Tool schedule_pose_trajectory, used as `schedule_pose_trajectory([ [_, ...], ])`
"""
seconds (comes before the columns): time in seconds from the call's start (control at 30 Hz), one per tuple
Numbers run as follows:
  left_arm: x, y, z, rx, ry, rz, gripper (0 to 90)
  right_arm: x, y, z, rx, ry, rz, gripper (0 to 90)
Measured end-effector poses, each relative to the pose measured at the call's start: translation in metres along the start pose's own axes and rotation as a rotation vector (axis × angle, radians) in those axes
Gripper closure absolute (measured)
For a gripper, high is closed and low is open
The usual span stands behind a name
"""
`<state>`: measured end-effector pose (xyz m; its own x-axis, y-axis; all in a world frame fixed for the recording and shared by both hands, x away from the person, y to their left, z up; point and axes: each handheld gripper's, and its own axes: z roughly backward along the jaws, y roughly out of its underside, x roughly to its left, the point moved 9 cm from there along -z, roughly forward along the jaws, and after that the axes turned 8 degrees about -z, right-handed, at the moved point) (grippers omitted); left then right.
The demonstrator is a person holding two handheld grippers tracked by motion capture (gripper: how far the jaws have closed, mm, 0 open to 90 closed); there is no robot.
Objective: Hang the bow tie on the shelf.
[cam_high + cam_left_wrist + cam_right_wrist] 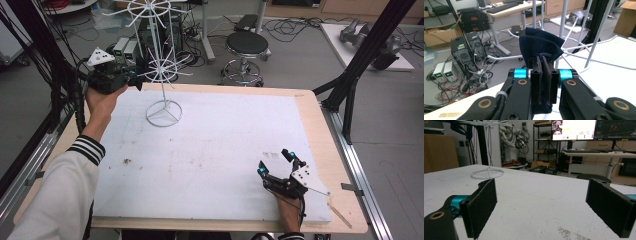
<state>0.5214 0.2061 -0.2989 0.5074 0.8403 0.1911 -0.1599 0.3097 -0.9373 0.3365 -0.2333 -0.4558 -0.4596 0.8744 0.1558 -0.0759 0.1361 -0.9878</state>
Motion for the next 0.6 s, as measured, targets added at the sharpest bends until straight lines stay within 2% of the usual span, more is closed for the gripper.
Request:
schedule_pose_trajectory([
  [0.17,-0.002,0.0,0.0,0.008,0.007,-0.009,85.2,0.0,0.0,0.0,0.003,-0.001,-0.005,9.1],
  [0.3,-0.005,0.003,0.0,0.033,0.017,-0.016,83.5,0.0,0.0,0.0,0.004,0.001,-0.009,9.1],
  [0.33,-0.006,0.004,0.0,0.039,0.025,-0.018,79.7,0.0,0.0,0.0,0.001,-0.002,-0.004,9.1],
  [0.4,-0.006,0.005,0.001,0.058,0.015,-0.032,66.2,0.0,0.0,0.0,0.001,-0.001,-0.002,9.1],
  [0.5,-0.008,0.003,0.004,0.037,0.021,-0.03,51.9,0.0,0.0,0.0,0.0,-0.001,0.0,9.1],
  [0.6,-0.012,-0.001,0.008,0.008,0.038,-0.033,42.7,0.001,0.0,0.0,0.0,-0.001,-0.001,9.0],
])
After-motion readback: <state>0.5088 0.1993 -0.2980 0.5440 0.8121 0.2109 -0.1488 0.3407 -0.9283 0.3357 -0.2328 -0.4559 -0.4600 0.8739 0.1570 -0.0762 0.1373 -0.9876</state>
